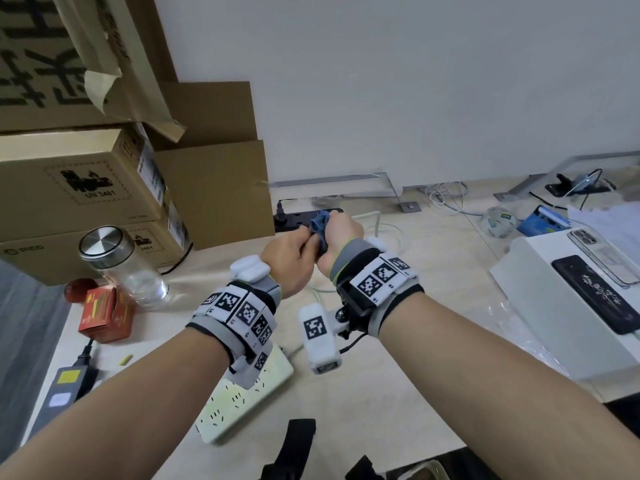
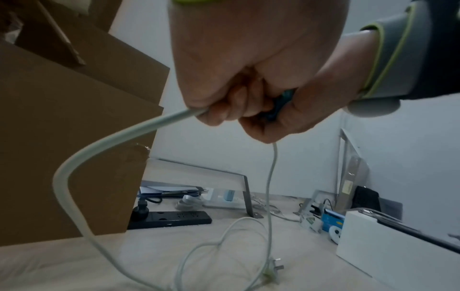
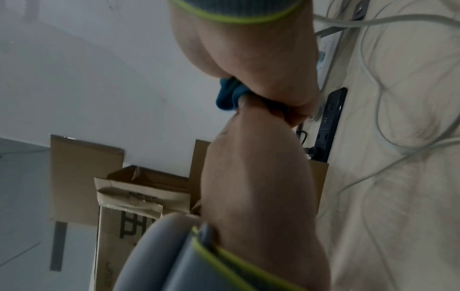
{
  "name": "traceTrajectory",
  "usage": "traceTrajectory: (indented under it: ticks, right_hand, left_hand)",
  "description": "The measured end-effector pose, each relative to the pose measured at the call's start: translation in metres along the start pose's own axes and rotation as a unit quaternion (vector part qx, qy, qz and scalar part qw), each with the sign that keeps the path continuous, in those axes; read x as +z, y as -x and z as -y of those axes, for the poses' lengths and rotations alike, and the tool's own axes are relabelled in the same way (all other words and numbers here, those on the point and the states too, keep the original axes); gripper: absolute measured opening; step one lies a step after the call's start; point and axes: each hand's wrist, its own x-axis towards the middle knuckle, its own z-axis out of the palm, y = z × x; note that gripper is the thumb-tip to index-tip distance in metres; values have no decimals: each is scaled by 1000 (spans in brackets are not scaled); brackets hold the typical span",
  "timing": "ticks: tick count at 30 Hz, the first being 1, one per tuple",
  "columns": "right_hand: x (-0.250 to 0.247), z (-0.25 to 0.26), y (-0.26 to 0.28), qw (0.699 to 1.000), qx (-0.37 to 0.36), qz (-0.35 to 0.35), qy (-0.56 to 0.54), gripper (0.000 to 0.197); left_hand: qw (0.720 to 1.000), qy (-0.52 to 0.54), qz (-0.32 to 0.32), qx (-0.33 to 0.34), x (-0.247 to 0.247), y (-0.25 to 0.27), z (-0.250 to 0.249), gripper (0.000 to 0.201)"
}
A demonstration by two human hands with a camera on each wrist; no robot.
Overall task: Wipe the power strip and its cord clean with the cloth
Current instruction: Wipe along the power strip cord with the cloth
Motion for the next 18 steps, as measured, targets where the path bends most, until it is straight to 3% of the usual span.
traceTrajectory:
  ticks: [2,5,9,11,14,18]
  right_hand:
    - [-2,2,-1,999,18,-28,7,27]
    - [-6,7,-5,997,28,-28,-72,27]
    - [-39,33,-15,994,13,-70,-85,35]
    - [-53,40,-19,993,-8,-73,-91,37]
    - [-60,43,-28,992,-99,-47,-64,34]
    - [-77,61,-37,985,-112,-67,-116,35]
  left_hand:
    - [1000,-3,16,23,-4,4,-6,41]
    - [997,-32,22,60,-13,10,-3,48]
    - [992,-26,44,114,-25,29,19,56]
    - [992,-1,57,113,-29,34,30,57]
    - [993,31,64,91,-42,32,41,56]
    - [992,44,97,66,-61,36,66,53]
